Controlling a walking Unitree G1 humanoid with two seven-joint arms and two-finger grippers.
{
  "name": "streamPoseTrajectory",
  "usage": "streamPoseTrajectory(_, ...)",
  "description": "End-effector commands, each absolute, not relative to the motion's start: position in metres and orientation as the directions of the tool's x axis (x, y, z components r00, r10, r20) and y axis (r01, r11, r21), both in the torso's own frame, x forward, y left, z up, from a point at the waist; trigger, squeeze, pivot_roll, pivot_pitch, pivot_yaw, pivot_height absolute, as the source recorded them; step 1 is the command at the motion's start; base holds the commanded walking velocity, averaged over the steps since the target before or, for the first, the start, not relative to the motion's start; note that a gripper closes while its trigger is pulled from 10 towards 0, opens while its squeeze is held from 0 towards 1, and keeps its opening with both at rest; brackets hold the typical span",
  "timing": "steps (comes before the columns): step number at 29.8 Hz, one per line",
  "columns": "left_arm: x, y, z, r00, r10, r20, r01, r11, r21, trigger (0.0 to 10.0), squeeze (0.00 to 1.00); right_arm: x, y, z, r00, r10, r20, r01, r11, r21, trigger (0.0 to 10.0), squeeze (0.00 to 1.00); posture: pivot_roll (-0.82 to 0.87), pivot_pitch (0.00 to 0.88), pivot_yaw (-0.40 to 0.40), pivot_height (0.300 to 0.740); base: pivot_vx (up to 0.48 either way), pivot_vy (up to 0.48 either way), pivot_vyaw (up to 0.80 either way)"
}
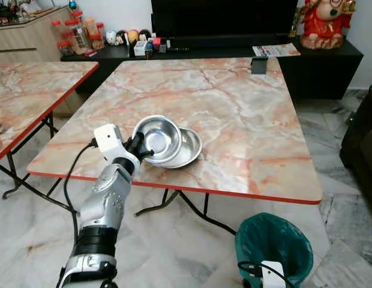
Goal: Setting the table
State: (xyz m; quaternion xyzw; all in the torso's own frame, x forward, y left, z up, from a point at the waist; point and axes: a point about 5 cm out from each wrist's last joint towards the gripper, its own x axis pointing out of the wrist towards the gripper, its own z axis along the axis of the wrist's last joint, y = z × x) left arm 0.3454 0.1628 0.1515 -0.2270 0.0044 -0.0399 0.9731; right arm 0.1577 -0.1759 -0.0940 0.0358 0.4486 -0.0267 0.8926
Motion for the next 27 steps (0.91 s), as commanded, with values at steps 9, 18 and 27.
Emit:
streamPoseTrajectory(9,0.344,0.17,0.164,0.997,-0.062,0.052,0.078,0.907,-0.413,10.0,0.0,0.164,-0.169,-0.092,0.611,0.002,-0.791,0.08,0.995,0.064,10.0,0.0,0.06,0.0,0.112,0.74,0.0,0.0,-0.3)
streamPoseTrajectory(18,0.345,0.166,0.175,0.993,-0.072,0.097,0.104,0.919,-0.38,10.0,0.0,0.167,-0.169,-0.091,0.618,-0.005,-0.786,0.089,0.994,0.063,10.0,0.0,0.06,0.0,0.12,0.74,0.0,0.0,0.0)
streamPoseTrajectory(27,0.345,0.16,0.184,0.989,-0.086,0.119,0.124,0.92,-0.372,10.0,0.0,0.166,-0.168,-0.091,0.615,-0.012,-0.789,0.105,0.992,0.067,10.0,0.0,0.07,0.0,0.129,0.74,0.0,0.0,0.0)
